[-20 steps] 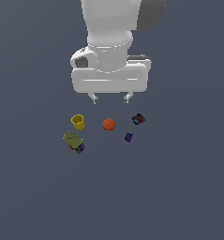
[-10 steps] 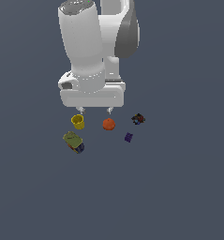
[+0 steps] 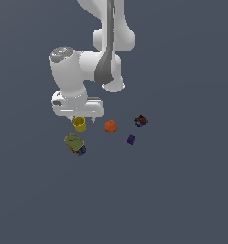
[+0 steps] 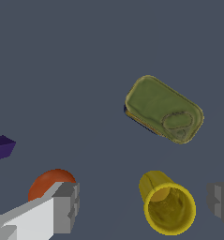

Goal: Pick up a designated object from a clutter of objects.

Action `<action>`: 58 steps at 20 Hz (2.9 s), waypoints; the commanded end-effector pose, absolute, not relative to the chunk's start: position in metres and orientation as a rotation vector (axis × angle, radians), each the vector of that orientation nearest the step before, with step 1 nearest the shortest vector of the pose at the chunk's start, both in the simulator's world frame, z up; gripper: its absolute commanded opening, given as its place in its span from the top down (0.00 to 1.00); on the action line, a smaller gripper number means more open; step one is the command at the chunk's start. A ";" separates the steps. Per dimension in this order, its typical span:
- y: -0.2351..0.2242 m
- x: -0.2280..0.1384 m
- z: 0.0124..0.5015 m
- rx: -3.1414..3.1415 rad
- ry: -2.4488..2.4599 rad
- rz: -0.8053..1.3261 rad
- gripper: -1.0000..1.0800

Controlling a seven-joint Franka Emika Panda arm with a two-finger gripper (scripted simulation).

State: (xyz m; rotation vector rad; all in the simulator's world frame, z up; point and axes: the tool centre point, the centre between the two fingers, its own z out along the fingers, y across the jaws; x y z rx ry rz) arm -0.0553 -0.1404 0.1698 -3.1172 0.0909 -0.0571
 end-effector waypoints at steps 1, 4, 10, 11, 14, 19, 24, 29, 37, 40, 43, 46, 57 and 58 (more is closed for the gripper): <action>-0.157 -0.073 0.148 -3.123 0.094 -0.044 0.04; -0.171 -0.093 0.129 -3.129 0.098 -0.029 0.04; -0.188 -0.120 0.104 -3.137 0.102 -0.008 0.04; -0.190 -0.123 0.102 -3.138 0.103 -0.005 0.04; -0.193 -0.129 0.097 -3.140 0.104 -0.001 0.04; -0.193 -0.129 0.097 -3.139 0.105 0.000 0.04; -0.193 -0.130 0.086 -3.140 0.105 0.001 0.04; -0.193 -0.131 0.065 -3.140 0.105 0.001 0.04; -0.194 -0.131 0.046 -3.140 0.105 0.000 0.04; -0.194 -0.130 0.046 -3.140 0.105 0.000 0.04; -0.194 -0.130 0.046 -3.140 0.105 0.000 1.00; -0.194 -0.130 0.046 -3.140 0.105 0.000 1.00; -0.190 -0.130 0.051 -3.140 0.105 0.000 1.00; -0.188 -0.130 0.053 -3.140 0.105 0.000 1.00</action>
